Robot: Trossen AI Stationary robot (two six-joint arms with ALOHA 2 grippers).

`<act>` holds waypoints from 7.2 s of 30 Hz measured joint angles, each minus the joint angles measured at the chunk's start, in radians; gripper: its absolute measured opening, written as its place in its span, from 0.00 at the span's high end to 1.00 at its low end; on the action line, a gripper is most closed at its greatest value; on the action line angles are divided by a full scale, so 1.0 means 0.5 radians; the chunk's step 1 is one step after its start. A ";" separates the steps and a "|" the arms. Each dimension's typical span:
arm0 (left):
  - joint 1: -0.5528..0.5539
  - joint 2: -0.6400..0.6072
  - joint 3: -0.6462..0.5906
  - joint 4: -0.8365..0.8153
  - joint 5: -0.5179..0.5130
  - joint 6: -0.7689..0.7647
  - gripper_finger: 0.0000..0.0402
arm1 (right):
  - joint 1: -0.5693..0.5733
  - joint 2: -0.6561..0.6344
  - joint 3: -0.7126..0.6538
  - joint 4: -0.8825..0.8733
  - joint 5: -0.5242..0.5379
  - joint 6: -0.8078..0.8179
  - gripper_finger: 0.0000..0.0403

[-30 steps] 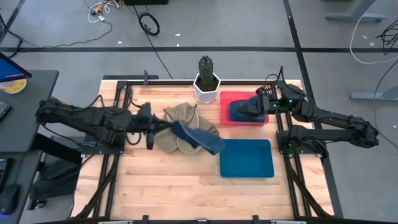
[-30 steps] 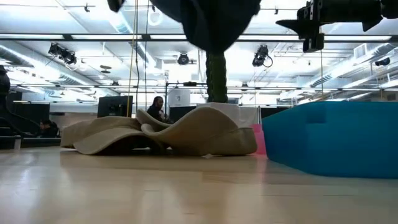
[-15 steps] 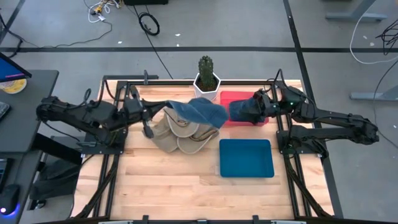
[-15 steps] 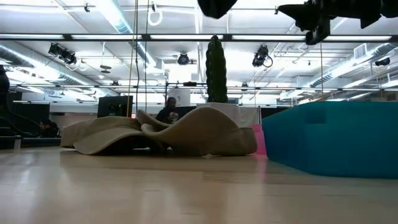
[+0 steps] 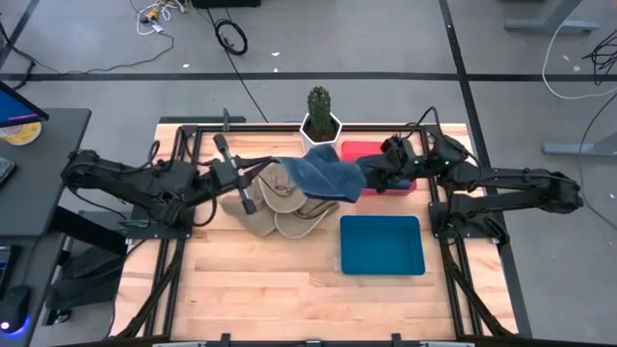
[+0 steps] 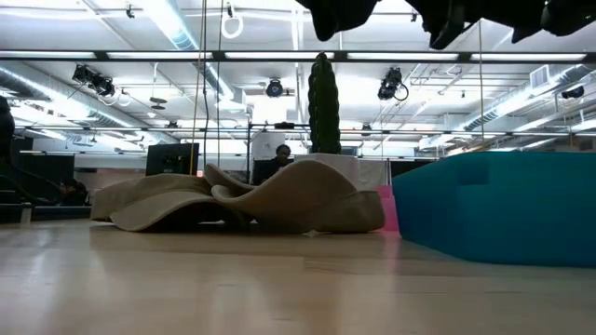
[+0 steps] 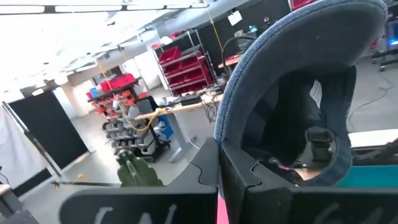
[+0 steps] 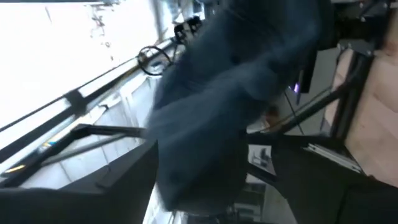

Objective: Pick & Place hat
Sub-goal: Put the blue cap into the pink bin

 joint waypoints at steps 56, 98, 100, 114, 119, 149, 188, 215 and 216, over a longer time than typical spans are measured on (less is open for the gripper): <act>-0.087 0.244 0.000 -0.033 0.163 -0.223 1.00 | 0.083 0.304 0.000 0.926 -0.005 0.210 0.92; -0.086 0.241 0.000 -0.405 0.080 -1.165 0.49 | -0.781 -0.074 0.002 -0.204 -0.632 -0.598 1.00; -0.086 0.241 0.000 -0.406 0.080 -1.171 0.49 | -0.867 -0.077 0.002 -0.291 -0.701 -0.698 1.00; -0.086 0.241 0.000 -0.454 0.081 -1.369 0.49 | -1.401 -0.065 0.002 -1.251 -0.933 -1.838 1.00; -0.086 0.241 0.000 -0.455 0.081 -1.386 0.49 | -1.479 -0.048 0.002 -1.285 -0.932 -2.154 1.00; -0.084 0.241 0.000 -0.455 0.041 -1.369 0.49 | -1.473 0.310 0.002 -1.512 -0.897 -2.990 0.99; -0.071 0.242 0.000 -0.464 0.014 -1.370 0.49 | -1.303 0.562 0.002 -1.532 -0.416 -3.417 0.99; -0.071 0.242 0.000 -0.465 0.015 -1.371 0.49 | -1.259 0.563 0.002 -1.904 0.008 -3.256 0.92; -0.071 0.242 0.000 -0.468 0.015 -1.371 0.49 | -1.259 0.563 0.002 -1.917 -0.020 -3.208 0.90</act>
